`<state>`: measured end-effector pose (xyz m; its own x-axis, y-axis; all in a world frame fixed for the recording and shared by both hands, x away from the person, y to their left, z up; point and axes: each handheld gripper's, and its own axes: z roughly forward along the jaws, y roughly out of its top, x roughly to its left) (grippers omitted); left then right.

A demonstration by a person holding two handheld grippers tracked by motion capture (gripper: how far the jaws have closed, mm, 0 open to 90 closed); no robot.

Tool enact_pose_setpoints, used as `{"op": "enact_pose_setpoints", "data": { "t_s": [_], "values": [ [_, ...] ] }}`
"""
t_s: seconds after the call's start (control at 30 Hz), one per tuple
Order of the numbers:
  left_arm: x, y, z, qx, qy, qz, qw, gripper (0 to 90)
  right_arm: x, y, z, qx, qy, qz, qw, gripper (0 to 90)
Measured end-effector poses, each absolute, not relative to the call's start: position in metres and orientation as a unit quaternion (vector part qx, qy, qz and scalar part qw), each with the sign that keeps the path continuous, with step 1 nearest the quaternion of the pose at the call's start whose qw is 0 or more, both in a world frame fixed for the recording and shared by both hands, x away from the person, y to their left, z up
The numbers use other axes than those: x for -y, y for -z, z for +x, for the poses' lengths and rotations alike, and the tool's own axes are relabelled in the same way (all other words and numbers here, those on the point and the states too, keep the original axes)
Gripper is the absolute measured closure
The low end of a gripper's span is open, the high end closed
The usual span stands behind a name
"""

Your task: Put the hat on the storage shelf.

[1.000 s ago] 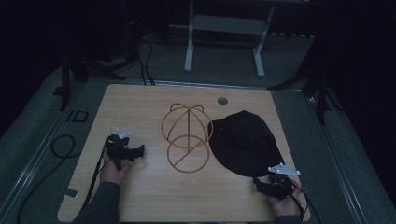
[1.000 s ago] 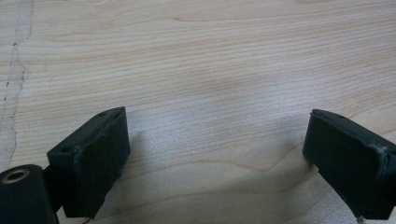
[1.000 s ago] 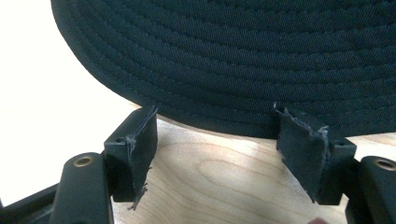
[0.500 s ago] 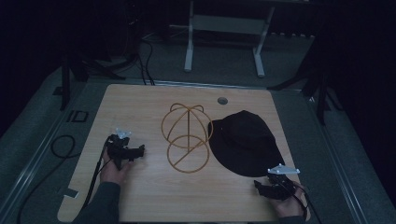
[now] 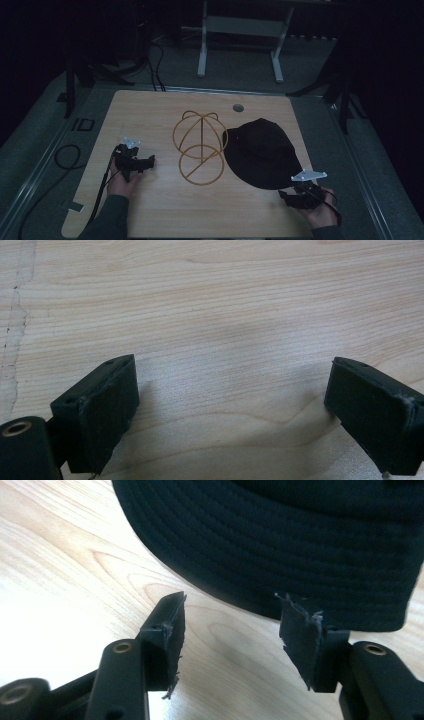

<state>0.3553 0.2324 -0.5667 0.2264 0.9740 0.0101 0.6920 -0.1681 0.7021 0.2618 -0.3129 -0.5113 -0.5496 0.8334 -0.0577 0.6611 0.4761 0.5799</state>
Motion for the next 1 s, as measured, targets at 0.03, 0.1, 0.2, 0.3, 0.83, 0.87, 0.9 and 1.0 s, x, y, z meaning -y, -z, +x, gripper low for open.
{"op": "enact_pose_setpoints", "data": {
  "t_s": [0.03, 0.1, 0.2, 0.3, 0.83, 0.87, 0.9, 1.0],
  "values": [
    [-0.232, 0.567, 0.355, -0.575, -0.240, 0.725, 0.295, 7.5, 0.314, 0.508, 0.263, -0.844, -0.256, 0.441, 0.167, 44.7],
    [-0.232, 0.567, 0.355, -0.575, -0.240, 0.724, 0.296, 7.5, 0.315, 0.505, 0.264, -0.845, -0.256, 0.440, 0.166, 45.0],
    [-0.232, 0.567, 0.355, -0.575, -0.240, 0.725, 0.296, 7.5, 0.319, 0.495, 0.268, -0.850, -0.253, 0.431, 0.166, 44.8],
    [-0.232, 0.567, 0.355, -0.575, -0.240, 0.724, 0.296, 7.5, 0.321, 0.491, 0.270, -0.853, -0.250, 0.428, 0.165, 44.3],
    [-0.232, 0.567, 0.355, -0.575, -0.240, 0.725, 0.295, 7.5, 0.325, 0.475, 0.288, -0.862, -0.235, 0.415, 0.170, 42.6],
    [-0.232, 0.567, 0.355, -0.574, -0.240, 0.725, 0.295, 7.5, 0.325, 0.474, 0.288, -0.862, -0.234, 0.415, 0.170, 43.0],
    [-0.232, 0.567, 0.355, -0.575, -0.239, 0.725, 0.295, 7.5, 0.325, 0.473, 0.289, -0.863, -0.236, 0.414, 0.170, 43.3],
    [-0.232, 0.567, 0.355, -0.575, -0.239, 0.725, 0.295, 7.5, 0.326, 0.469, 0.291, -0.864, -0.236, 0.412, 0.170, 44.4]
  ]
}}
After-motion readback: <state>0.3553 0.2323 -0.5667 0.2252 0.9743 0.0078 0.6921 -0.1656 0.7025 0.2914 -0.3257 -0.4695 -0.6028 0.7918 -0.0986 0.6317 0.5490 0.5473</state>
